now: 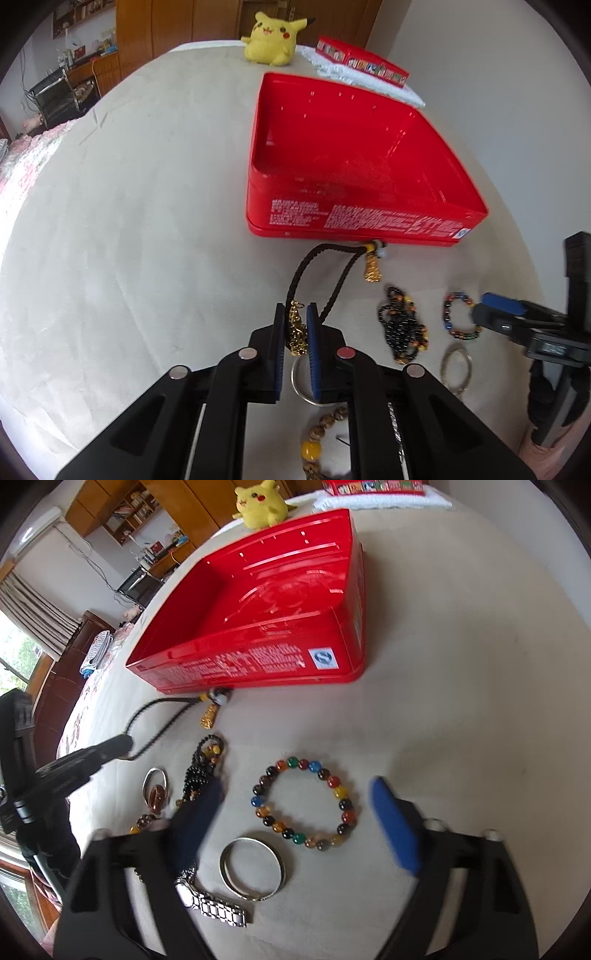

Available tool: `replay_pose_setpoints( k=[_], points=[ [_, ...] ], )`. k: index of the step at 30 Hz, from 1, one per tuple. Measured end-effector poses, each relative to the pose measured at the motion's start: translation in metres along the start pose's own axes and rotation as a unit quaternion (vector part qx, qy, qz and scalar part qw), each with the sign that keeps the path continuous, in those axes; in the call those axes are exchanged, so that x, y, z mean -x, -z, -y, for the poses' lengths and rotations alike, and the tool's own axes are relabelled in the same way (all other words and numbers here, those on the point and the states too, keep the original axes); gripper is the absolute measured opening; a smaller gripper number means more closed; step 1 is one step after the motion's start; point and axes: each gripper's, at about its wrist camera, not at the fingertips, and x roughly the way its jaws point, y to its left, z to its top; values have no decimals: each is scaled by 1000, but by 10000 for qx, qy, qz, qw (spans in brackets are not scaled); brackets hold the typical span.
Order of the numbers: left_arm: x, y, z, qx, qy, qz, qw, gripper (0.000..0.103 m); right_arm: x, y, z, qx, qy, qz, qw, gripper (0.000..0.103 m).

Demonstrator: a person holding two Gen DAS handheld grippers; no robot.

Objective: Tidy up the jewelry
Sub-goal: 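Lift the pendant with the left tool while the right tool approaches the cord's tassel end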

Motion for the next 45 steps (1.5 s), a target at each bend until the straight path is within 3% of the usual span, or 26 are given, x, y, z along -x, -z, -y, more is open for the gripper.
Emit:
replay_pose_setpoints(
  k=[7,17,34,40,45],
  points=[
    [17,-1,5,-113,63,210,9997,11,2,1,4,-26,3,29,10000,73],
    [-14,-4,-5,80,75,-184,9998,11,-1,2,3,-17,58,-18,10000,73],
    [-3,-1,-3,167,-39,49,9998,11,1,2,4,-34,127,8,9999,73],
    [15,-2,-9,255,-175,370,9988,11,0,2,3,-18,137,8,9999,73],
    [9,-3,-11,222,-195,228,9993,11,0,4,1,4,183,12,9998,73]
  ],
)
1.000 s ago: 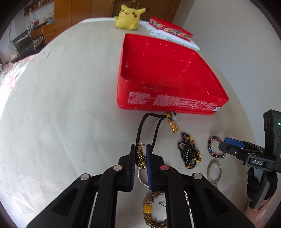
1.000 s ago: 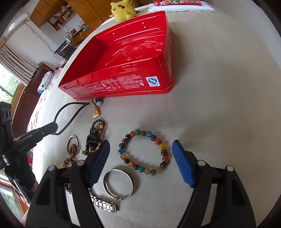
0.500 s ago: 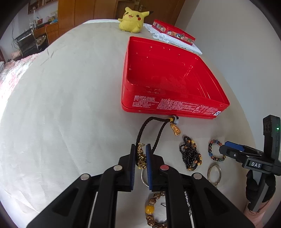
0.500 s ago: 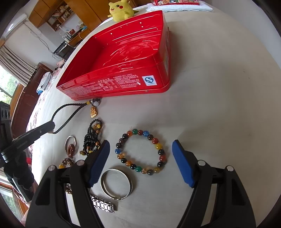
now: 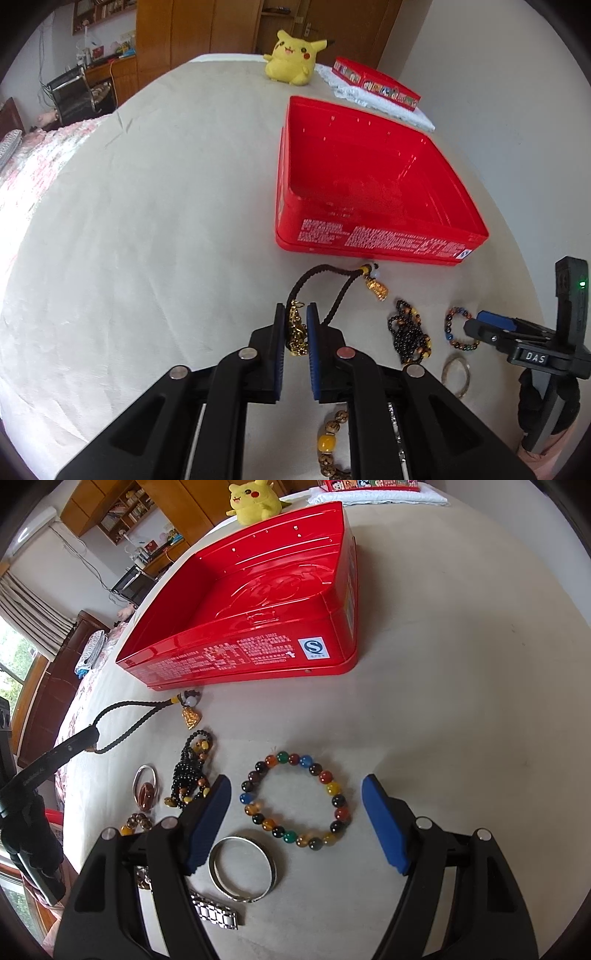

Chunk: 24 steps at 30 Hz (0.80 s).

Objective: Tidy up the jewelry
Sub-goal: 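Lift the pendant with the left tool while the right tool approaches the cord's tassel end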

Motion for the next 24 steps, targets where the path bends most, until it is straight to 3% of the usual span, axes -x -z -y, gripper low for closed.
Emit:
replay_pose_setpoints(
  k=[2,5,17,24],
  points=[
    [-5,-1,-1,46,-25,-112,9999,12,0,0,-1,4,8,2,10000,73],
    [-12,-1,-2,48,-68,-227,9997,25,0,0,-1,-1,5,0,10000,73],
    [-29,3,4,-106,-134,-553,9983,25,1,1,-1,-6,-4,-1,10000,73],
    [-38,6,-3,110,-172,-867,9960,24,0,1,-1,8,12,-8,10000,73]
  ],
)
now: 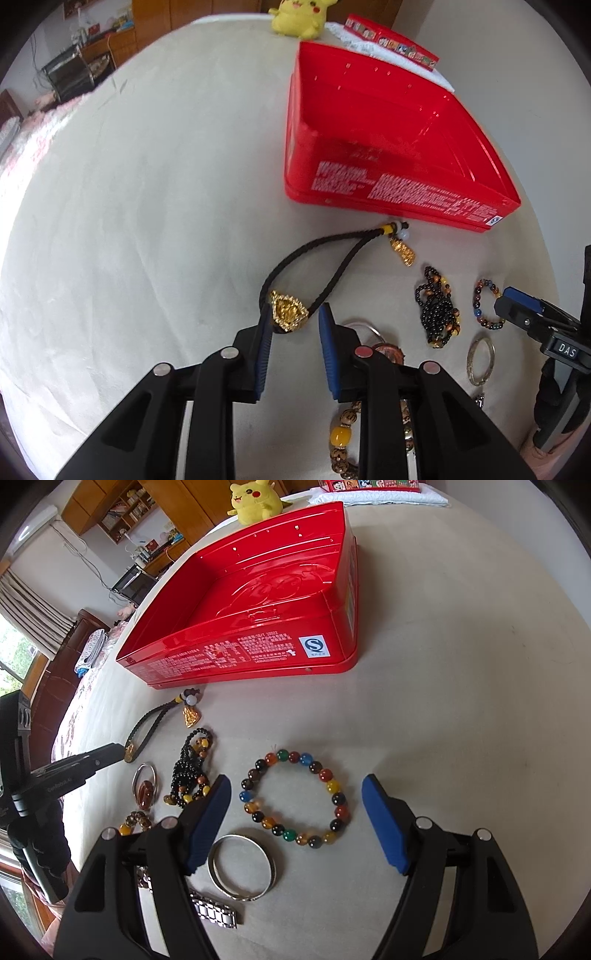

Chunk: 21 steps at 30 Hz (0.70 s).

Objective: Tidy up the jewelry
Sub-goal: 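Lift the pendant with the left tool while the right tool approaches the cord's tassel end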

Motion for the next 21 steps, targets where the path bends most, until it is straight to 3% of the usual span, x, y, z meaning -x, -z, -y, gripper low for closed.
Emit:
replay_pose_setpoints(
  k=[3,15,21],
  points=[
    [-7,-2,-2,40,8,-86,10000,17,0,0,0,1,6,-2,10000,73],
    [-15,-4,1,-92,-5,-93,9999,21,-2,0,-2,34,46,-2,10000,74],
    [-13,4,1,6,7,-39,10000,14,-2,0,-3,46,68,10,10000,74]
  ],
)
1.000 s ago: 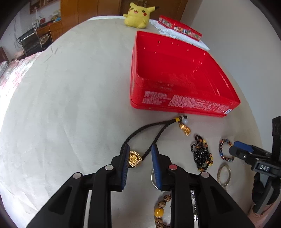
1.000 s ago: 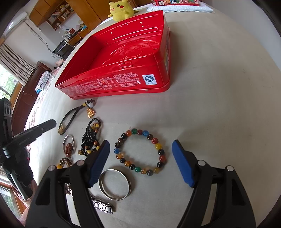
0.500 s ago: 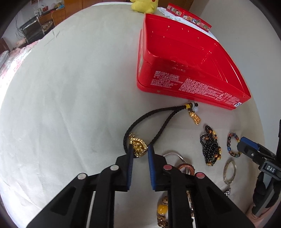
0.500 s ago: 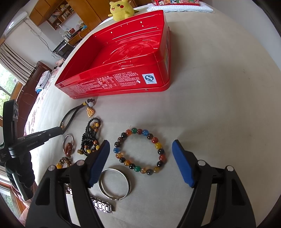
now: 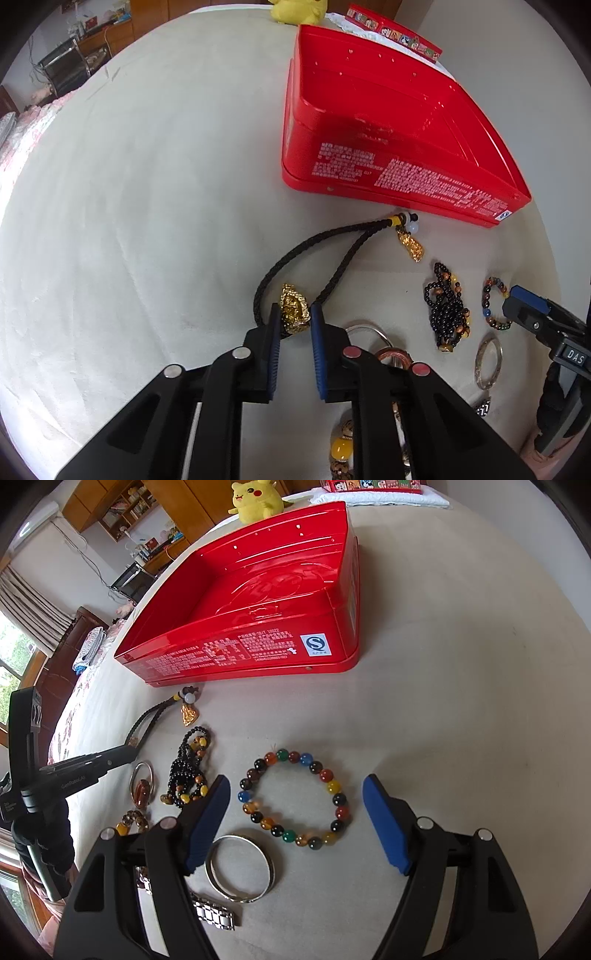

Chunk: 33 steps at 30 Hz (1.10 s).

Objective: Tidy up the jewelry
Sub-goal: 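Lift the pendant with the left tool while the right tool approaches the cord's tassel end, then grasp the black cord near the gold tassel with the right tool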

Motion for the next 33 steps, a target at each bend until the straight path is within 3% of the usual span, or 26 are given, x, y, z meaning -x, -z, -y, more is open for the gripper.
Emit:
replay_pose_setpoints(
  k=[3,11,18,23,31,33],
  points=[
    [8,1,-5,108,183,47,9998,14,3,0,1,-42,-48,24,10000,74],
    [41,9,-6,12,239,459,9987,14,18,-2,-6,-29,-163,199,9997,73],
    [36,3,-25,162,90,346,9992,14,-3,-21,-59,413,-156,-133,9989,57],
    [39,-1,-39,316,37,477,9984,14,-27,-34,-89,752,-109,-263,9968,53],
    [30,-3,-49,456,42,361,9983,14,-61,-51,-95,960,-31,-418,9945,43],
    [29,-3,-49,464,20,351,9983,14,-63,-53,-99,1090,-43,-419,9932,35]
  ],
)
